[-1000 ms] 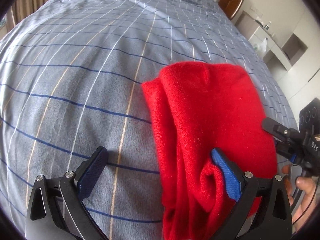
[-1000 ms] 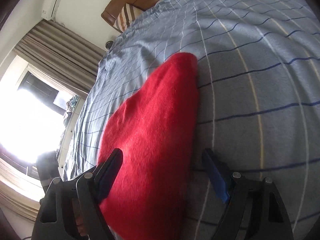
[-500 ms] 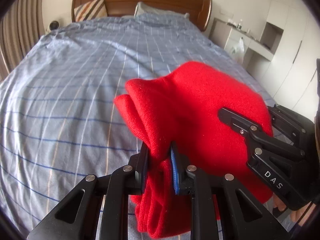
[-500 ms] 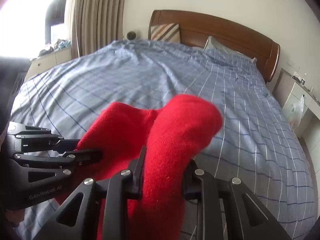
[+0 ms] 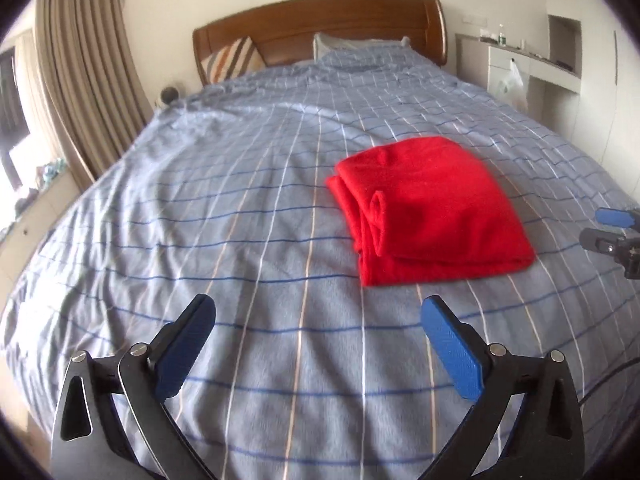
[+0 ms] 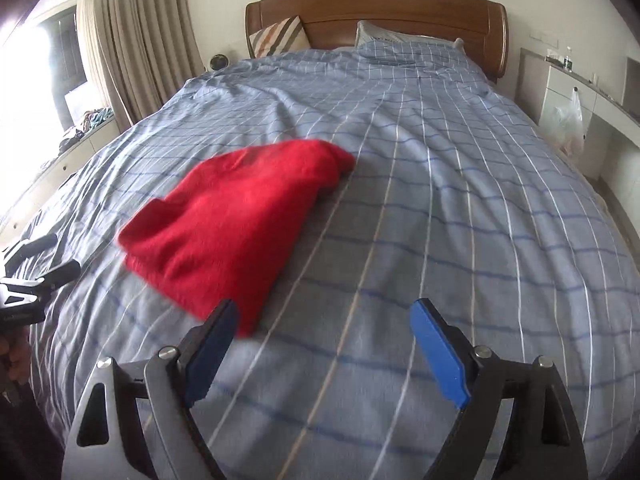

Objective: Fold small clothes

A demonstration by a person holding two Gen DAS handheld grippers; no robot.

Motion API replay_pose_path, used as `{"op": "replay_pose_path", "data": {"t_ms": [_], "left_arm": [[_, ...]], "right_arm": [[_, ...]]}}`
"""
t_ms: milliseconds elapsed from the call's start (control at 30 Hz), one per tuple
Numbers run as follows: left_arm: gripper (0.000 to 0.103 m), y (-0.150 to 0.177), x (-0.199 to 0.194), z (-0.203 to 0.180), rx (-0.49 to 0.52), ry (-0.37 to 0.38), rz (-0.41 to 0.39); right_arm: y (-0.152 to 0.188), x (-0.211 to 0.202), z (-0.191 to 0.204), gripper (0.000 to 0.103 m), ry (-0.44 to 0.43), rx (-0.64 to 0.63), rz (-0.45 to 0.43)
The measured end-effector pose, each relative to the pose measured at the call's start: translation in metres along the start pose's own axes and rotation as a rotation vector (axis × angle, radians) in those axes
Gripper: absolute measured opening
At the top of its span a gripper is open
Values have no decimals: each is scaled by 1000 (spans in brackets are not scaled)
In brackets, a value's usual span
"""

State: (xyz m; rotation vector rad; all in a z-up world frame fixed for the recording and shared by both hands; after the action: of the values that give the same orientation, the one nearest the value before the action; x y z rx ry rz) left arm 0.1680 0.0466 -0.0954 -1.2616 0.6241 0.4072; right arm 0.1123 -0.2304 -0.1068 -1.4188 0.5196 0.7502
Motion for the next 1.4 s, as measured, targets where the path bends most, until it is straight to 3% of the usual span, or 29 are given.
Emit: {"op": "replay_pose_path", "data": {"t_ms": [133,267,467,633,1000,1233,1400], "left_arm": [[103,13,-41,-23,14,-67,10],[103,27,-76,-42,33,-193,-14],[103,46,-102,-56,-10,-43,72],[103,54,-117,-62,-18,-54,68],[103,64,-118,-54,-91,22,135],[103,61,-137,-47,-96,61,108],[103,55,-150,-41,-118,90,86]], "right_arm": [[35,-59,20,101,-9,-34,-67],[59,-96,39,102,30,-3,-64],[86,-126,56,102,92,2,-22],[92,-141,64,102,79,19,0],[95,-154,87,102,69,-11,32],[95,-162,92,102,44,14,53],[95,-177,97,102,94,-20,38]]}}
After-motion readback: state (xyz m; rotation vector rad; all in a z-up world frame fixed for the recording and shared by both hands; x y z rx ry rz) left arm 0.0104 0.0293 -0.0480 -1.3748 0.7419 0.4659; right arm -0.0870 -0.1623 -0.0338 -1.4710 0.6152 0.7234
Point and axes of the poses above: each gripper's, at about its wrist camera, not at the fingertips, and x roughly the way its jaws point, z to its left, y to its underside, the point moved 3 cm from there along x, roughly the way its jaws point
